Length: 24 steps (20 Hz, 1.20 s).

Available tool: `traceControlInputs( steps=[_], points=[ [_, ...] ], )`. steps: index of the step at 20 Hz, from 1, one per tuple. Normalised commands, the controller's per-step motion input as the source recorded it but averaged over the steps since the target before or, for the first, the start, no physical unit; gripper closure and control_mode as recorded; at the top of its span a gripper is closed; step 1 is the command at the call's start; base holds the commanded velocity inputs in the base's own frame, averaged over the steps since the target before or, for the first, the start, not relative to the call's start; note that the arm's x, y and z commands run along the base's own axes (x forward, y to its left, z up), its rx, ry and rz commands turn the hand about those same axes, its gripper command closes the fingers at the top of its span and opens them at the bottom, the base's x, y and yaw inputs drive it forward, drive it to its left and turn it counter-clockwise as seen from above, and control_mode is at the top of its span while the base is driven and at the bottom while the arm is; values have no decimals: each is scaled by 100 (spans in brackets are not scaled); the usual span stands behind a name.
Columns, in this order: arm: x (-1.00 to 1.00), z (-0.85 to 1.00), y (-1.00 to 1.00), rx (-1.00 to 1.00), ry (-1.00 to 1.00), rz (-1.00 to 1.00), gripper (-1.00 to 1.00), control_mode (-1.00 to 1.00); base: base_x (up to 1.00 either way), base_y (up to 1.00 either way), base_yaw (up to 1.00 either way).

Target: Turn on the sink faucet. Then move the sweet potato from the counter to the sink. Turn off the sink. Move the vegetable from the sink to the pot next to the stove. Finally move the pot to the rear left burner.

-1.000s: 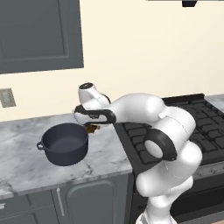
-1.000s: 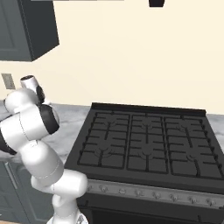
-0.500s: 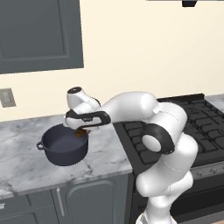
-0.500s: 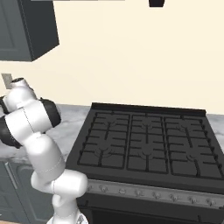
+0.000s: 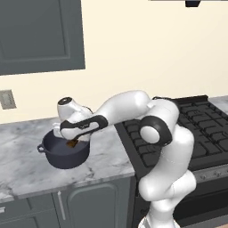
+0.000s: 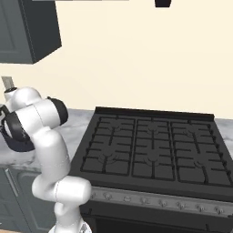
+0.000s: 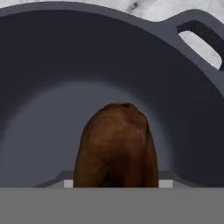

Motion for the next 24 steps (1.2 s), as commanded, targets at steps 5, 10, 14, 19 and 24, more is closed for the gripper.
traceControlInputs(
  steps=[5, 10, 14, 19, 24],
  points=[
    [10, -28, 28, -5, 11, 0, 100, -100, 0, 0, 0],
    [15, -27, 5, 0, 5, 0, 100, -100, 0, 0, 0],
    [21, -21, 5, 0, 5, 0, 100, -100, 0, 0, 0],
    [13, -23, 9, 0, 3, 0, 100, -100, 0, 0, 0],
    [0, -13, 2, 0, 1, 1, -100, -100, 0, 0, 0]
  ],
)
